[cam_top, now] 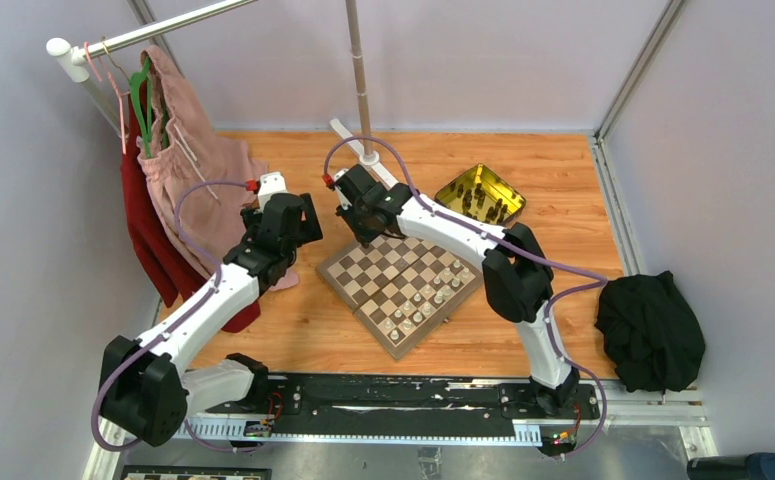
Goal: Set up the chess pieces on the board
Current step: Place the chess piece on the chessboard, then pick up the chess piece from the storage box.
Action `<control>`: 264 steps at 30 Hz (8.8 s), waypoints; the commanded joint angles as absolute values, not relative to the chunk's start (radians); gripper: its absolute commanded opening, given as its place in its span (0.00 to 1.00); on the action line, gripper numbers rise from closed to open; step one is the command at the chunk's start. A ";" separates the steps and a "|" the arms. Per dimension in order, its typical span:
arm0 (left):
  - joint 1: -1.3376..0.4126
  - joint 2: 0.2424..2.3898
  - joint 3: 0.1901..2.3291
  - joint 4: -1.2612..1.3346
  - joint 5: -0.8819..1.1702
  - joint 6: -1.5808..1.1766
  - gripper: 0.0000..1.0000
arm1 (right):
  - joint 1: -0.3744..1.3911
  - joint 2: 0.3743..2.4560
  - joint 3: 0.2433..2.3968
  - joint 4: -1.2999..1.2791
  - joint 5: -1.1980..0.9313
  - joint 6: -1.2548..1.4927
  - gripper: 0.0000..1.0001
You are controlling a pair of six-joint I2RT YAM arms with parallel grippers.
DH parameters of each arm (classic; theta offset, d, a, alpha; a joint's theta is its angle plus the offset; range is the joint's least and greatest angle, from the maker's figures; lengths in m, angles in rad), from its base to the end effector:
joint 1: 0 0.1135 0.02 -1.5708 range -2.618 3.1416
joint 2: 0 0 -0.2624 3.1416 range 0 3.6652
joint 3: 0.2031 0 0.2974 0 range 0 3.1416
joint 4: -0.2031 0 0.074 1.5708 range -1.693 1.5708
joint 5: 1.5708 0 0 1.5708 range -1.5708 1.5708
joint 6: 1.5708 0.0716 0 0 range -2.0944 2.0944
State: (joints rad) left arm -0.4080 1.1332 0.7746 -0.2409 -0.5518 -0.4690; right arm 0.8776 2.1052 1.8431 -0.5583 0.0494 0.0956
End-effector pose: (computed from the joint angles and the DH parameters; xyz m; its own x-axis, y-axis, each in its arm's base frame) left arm 0.3032 -0.0902 0.2290 -0.4351 -0.2312 -0.8702 -0.2871 0.9517 -0.1093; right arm 0.3540 0.4206 0.2153 -0.5365 -0.4966 -0.6823 -0.6987 0.7148 0.0291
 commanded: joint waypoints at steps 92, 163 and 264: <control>-0.403 1.133 0.774 -0.251 -0.579 -0.454 1.00 | 0.867 2.180 1.874 -0.589 0.038 0.079 0.00; -0.403 1.238 0.885 -0.228 -0.562 -0.470 1.00 | 0.403 1.811 1.638 -0.508 0.139 0.102 0.38; -0.382 1.453 1.026 -0.170 -0.506 -0.404 1.00 | 0.151 2.070 1.780 -0.477 -0.050 0.091 0.00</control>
State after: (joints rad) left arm -0.3874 1.4727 1.0027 -0.1818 -0.5129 -0.4183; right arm 0.1631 2.1216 1.7718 -0.4637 -0.0601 0.1024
